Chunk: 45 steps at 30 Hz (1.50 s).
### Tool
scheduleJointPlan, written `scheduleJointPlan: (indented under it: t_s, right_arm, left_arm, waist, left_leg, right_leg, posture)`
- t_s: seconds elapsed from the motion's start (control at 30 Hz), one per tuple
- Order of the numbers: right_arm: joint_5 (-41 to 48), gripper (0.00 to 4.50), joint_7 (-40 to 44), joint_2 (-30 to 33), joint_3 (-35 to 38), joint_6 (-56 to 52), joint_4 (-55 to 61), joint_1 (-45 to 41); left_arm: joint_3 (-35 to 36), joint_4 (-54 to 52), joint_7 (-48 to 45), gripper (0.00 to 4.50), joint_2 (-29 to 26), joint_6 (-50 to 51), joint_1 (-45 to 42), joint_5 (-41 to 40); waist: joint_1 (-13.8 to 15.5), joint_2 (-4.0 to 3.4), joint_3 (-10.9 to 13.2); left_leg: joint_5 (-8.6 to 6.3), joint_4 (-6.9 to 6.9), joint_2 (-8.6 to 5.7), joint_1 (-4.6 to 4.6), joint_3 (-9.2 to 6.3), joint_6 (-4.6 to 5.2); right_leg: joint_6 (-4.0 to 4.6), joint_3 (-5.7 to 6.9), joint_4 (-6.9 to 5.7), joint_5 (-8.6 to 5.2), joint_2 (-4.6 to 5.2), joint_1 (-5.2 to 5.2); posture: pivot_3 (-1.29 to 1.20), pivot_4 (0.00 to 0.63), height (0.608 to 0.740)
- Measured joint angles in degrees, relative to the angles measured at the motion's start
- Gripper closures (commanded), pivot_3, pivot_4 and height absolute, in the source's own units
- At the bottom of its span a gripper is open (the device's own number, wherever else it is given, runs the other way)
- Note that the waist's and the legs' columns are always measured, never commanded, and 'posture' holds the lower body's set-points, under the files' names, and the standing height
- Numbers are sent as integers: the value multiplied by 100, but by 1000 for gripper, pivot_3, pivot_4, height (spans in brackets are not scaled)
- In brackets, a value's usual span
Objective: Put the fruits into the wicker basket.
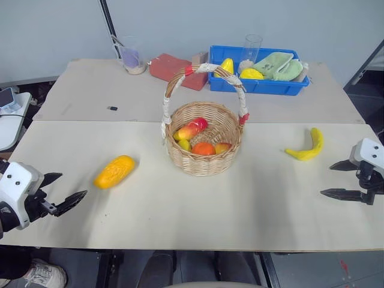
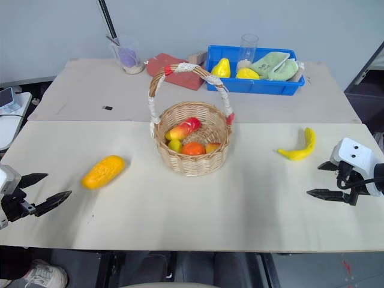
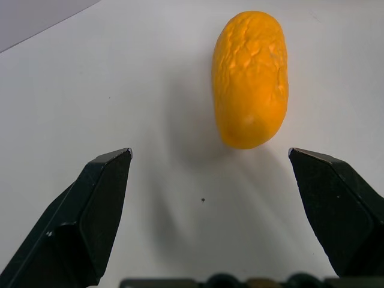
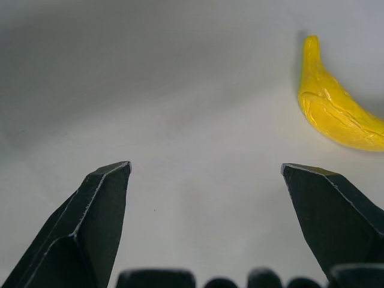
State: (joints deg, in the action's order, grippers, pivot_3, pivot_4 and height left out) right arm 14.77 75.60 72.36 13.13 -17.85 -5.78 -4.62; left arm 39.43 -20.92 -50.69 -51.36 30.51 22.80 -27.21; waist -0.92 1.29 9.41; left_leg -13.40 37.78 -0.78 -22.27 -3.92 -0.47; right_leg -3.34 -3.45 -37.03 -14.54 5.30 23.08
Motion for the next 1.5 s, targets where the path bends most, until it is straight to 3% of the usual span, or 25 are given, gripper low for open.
scheduleJointPlan:
  t_s: [0.63, 0.9, 1.1, 1.5]
  right_arm:
    - [7, 43, 19, -104, 69, 127, 25, 21]
    - [1117, 43, 42, -371, 230, -893, 1149, -365]
    - [2568, 43, -278, -588, 290, -2043, 2767, -1211]
    - [3066, 43, -485, -997, -594, -2349, 3267, -2441]
  left_arm:
    - [33, 398, -369, 0, 105, -394, -292, -71]
    - [-167, 35, 58, 0, 542, 197, -729, -629]
    - [-1124, 163, 551, 0, 694, 356, -1398, -428]
    - [-2404, 1552, 799, 0, 915, -460, -2396, 582]
  waist:
    - [0, -1, 0]
    - [11, -2, 0]
    - [16, 0, 0]
    - [18, 3, 1]
  left_leg:
    - [0, 0, 1, 2, 0, 0]
    - [0, 1, 4, 1, -1, 0]
    - [0, 2, 3, -2, -4, 0]
    - [-1, 2, -2, -9, -7, -2]
  right_leg:
    - [0, 0, 0, 0, -1, -1]
    - [0, 0, -4, 0, -2, -1]
    - [-1, 0, -3, 1, -4, 0]
    - [-1, 2, -1, 2, 1, 10]
  posture:
    - [0, 150, 711]
    - [0, 150, 711]
    - [0, 150, 711]
    - [0, 150, 711]
